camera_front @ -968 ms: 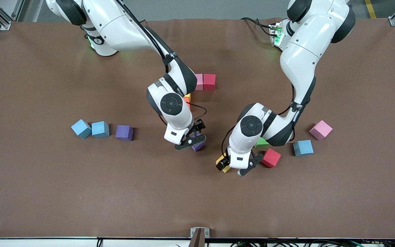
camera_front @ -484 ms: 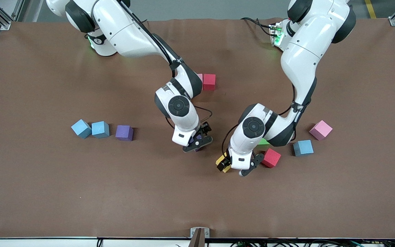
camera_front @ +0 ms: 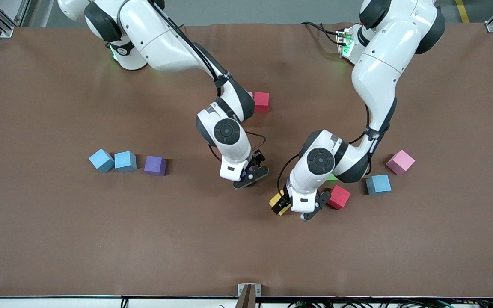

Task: Arrange 11 blocks into digit 3
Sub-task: 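Reach the purple cube with the right gripper and grasp it, then carry the purple cube and place it below the orange cube with the right gripper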

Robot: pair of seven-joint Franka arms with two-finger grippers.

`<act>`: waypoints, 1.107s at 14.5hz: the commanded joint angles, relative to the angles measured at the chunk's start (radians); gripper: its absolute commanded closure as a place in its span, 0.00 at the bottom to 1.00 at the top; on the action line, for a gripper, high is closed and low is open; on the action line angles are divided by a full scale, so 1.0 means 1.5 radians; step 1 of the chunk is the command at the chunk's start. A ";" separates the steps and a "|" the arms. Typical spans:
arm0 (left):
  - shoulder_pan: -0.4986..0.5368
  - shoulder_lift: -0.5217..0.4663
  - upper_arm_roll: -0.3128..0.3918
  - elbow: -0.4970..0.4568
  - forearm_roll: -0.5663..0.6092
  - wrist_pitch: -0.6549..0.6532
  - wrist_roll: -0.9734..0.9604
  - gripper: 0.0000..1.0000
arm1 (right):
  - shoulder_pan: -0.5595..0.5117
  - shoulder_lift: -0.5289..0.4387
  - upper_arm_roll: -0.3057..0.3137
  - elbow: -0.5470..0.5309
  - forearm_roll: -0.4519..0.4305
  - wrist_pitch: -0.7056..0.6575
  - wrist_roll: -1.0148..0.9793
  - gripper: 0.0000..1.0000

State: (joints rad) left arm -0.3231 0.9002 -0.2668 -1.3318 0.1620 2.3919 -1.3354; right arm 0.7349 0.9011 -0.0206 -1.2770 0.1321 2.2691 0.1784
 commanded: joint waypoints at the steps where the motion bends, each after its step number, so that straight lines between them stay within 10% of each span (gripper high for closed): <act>1: 0.001 0.006 -0.001 0.017 -0.015 -0.008 0.013 0.00 | 0.007 0.016 -0.008 0.018 -0.009 0.003 -0.007 0.00; 7: 0.008 0.008 -0.001 0.017 -0.028 -0.008 0.015 0.00 | 0.000 0.012 -0.011 0.015 -0.013 -0.001 0.001 0.71; 16: 0.003 0.022 -0.001 0.020 -0.032 -0.002 0.016 0.00 | -0.029 -0.084 -0.010 -0.123 -0.008 -0.022 0.105 0.72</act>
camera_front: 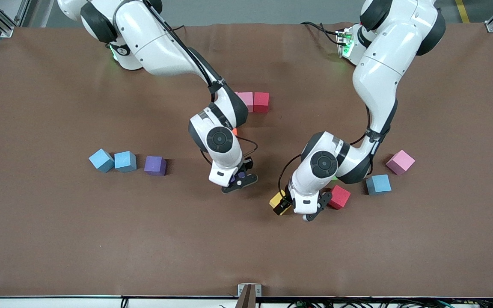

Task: Arrange 11 blocks into digit 3
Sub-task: 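Carry the purple cube and place it below the orange cube with the right gripper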

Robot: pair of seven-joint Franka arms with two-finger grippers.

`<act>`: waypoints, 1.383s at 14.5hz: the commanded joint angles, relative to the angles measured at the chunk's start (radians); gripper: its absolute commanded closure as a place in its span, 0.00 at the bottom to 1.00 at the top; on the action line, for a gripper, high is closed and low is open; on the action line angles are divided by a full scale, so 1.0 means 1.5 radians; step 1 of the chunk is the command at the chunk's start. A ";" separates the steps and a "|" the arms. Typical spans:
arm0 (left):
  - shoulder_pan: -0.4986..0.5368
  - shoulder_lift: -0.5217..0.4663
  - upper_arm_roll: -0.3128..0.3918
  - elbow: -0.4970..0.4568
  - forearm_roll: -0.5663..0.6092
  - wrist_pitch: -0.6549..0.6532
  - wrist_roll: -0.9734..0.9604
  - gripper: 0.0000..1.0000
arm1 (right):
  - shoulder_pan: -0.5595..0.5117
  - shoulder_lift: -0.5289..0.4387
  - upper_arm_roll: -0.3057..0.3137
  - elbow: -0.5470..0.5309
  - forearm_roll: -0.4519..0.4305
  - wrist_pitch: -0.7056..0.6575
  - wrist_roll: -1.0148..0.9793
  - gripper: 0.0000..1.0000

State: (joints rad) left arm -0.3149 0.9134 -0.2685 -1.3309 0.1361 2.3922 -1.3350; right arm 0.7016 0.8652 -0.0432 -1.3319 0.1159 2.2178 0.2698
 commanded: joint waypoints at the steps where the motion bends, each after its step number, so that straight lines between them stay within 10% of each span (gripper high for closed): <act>1: -0.004 0.016 0.000 0.021 -0.015 0.000 0.016 0.00 | -0.009 -0.076 0.005 -0.113 0.002 0.022 0.060 0.72; 6: -0.006 0.029 0.000 0.033 -0.015 0.002 0.011 0.00 | 0.009 -0.163 0.006 -0.269 0.002 0.109 0.101 0.72; 20: -0.005 0.032 0.001 0.028 -0.013 0.002 0.018 0.10 | 0.050 -0.200 0.007 -0.360 0.002 0.155 0.174 0.71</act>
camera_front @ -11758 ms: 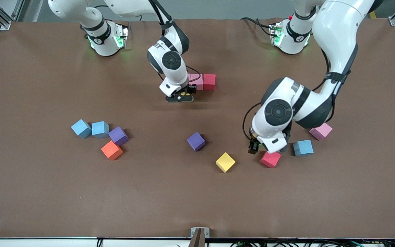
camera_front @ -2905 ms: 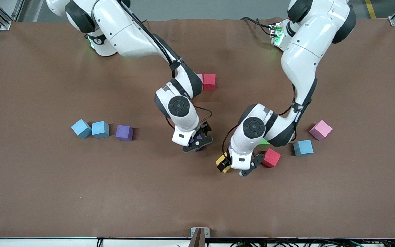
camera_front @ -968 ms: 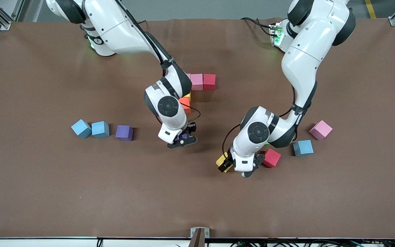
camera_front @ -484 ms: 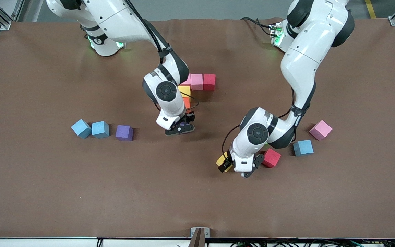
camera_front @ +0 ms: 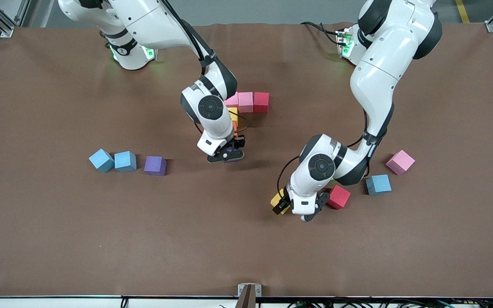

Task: Arrange 11 blocks into digit 3
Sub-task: 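Carry the purple cube and place it below the orange cube with the right gripper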

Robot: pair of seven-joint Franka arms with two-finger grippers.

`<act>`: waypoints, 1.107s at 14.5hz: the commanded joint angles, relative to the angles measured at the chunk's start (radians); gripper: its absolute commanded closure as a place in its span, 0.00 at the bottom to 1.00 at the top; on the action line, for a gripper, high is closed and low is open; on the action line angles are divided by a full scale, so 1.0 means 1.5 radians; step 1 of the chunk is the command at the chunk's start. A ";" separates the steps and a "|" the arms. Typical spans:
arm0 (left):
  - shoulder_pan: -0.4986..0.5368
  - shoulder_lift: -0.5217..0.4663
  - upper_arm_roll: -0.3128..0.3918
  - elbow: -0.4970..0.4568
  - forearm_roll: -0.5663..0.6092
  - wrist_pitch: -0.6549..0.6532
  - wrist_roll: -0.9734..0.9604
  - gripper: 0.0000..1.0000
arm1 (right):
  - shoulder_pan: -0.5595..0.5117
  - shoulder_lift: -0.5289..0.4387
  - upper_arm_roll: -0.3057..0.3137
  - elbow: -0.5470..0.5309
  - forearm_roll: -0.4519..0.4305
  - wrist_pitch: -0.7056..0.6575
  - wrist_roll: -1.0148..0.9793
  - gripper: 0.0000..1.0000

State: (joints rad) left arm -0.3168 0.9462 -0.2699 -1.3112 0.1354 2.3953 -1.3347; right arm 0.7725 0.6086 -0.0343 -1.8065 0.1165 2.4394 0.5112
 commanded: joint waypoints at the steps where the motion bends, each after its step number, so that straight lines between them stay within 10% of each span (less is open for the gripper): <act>1: -0.005 0.010 0.002 0.014 -0.012 0.000 0.017 0.10 | 0.002 -0.031 0.001 -0.048 0.002 0.007 0.013 0.71; 6: -0.005 0.012 0.003 0.014 -0.007 0.000 0.025 0.19 | 0.002 -0.036 0.001 -0.056 0.002 0.005 0.014 0.70; 10: -0.004 0.012 0.003 0.014 -0.008 -0.002 0.027 0.47 | 0.004 -0.037 0.001 -0.052 0.002 0.001 0.014 0.58; 12: -0.004 0.012 0.003 0.014 -0.009 -0.002 0.026 0.61 | 0.001 -0.037 0.001 -0.040 0.002 -0.004 0.017 0.03; 16: -0.001 0.012 0.003 0.014 -0.009 -0.003 0.026 0.81 | -0.015 -0.044 0.000 0.029 0.002 -0.091 0.024 0.00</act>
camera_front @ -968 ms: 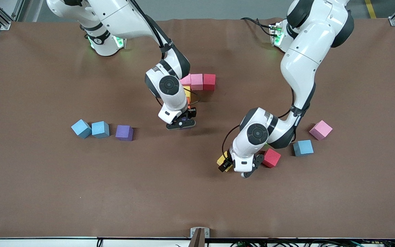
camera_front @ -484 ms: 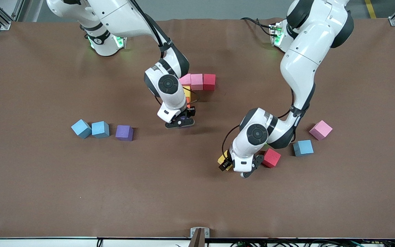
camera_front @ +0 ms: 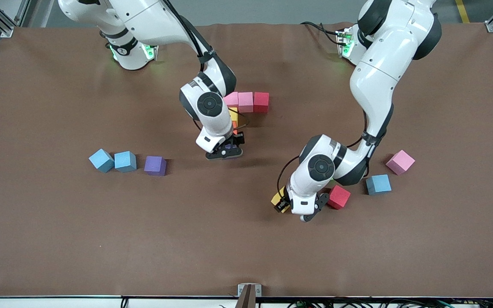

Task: Arrange 11 blocks into digit 3
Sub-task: 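Carry the purple cube and place it below the orange cube with the right gripper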

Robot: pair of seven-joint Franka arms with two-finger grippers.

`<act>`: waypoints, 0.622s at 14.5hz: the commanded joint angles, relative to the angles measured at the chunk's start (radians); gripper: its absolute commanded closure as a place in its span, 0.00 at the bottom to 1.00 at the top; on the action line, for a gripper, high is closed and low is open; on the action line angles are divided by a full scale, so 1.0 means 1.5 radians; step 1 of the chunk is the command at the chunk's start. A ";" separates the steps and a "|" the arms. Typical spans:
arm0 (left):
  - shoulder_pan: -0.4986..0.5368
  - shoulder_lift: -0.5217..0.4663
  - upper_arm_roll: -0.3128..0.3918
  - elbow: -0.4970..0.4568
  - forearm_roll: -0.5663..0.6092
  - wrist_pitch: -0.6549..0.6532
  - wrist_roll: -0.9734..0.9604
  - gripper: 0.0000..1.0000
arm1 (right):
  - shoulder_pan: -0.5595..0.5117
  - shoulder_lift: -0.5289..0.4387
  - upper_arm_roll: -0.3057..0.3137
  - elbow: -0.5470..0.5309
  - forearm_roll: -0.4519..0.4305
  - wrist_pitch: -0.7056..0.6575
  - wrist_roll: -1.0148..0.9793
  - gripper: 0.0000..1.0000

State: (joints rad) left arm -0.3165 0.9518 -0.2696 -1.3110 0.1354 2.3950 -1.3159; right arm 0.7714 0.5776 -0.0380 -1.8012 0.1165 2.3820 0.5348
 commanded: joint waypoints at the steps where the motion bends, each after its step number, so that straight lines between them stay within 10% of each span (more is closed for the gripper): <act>1: -0.003 0.009 0.003 0.015 -0.009 -0.002 0.013 0.84 | -0.022 -0.029 0.004 0.041 0.002 -0.076 0.009 0.00; 9: -0.004 0.007 0.003 0.015 -0.004 -0.012 0.019 1.00 | -0.196 -0.068 0.003 0.087 0.001 -0.207 -0.191 0.00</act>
State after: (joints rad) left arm -0.3166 0.9518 -0.2696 -1.3105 0.1354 2.3940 -1.3143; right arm 0.5666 0.4945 -0.0511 -1.6492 0.1160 2.1012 0.3621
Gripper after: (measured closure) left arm 0.414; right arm 0.000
